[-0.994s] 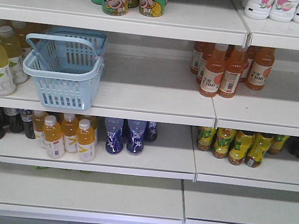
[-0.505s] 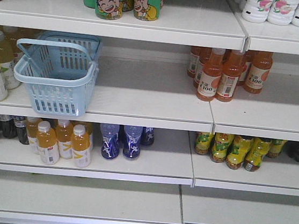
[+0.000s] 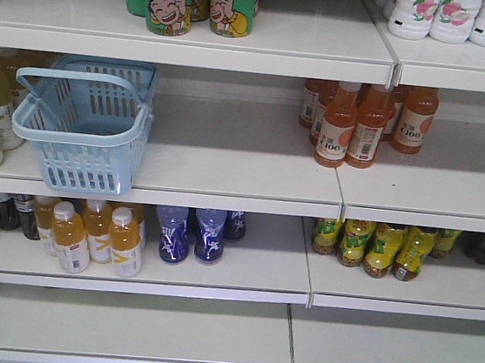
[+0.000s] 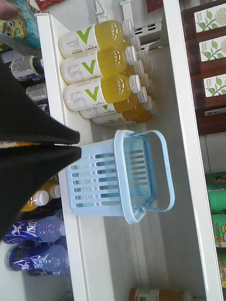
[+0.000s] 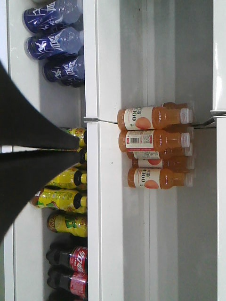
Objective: Place coke in basket with both arms
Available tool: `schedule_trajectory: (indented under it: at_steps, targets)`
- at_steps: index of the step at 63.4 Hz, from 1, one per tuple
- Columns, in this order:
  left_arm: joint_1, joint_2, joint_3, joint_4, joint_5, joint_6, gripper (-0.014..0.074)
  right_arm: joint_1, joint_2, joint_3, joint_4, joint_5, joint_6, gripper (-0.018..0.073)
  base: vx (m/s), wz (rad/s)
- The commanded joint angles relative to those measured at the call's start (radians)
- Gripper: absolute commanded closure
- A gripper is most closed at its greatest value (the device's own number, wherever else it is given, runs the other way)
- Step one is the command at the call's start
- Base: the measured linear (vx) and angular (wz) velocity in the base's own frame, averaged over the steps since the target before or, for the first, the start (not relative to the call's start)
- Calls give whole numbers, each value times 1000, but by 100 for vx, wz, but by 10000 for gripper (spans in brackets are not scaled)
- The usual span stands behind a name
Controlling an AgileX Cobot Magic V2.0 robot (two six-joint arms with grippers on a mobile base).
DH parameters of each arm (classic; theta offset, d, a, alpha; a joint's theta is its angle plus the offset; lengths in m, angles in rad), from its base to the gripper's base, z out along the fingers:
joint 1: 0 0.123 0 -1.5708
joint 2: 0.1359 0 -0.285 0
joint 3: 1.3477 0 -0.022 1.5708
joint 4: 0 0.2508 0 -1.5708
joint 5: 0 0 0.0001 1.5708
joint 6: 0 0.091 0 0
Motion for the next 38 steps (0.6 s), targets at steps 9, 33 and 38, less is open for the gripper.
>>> schedule_trajectory:
  at_steps: [9, 33, 38]
  targets:
    - [-5, -21, 4, -6, -69, 3, 603, 2, -18, 15, 0, -71, -7, 564, 1, 0]
    - [-5, -21, 4, -6, -69, 3, 603, 2, -18, 15, 0, -71, -7, 564, 0, 0]
    - [-5, -21, 4, -6, -69, 3, 603, 2, -18, 15, 0, -71, -7, 564, 0, 0]
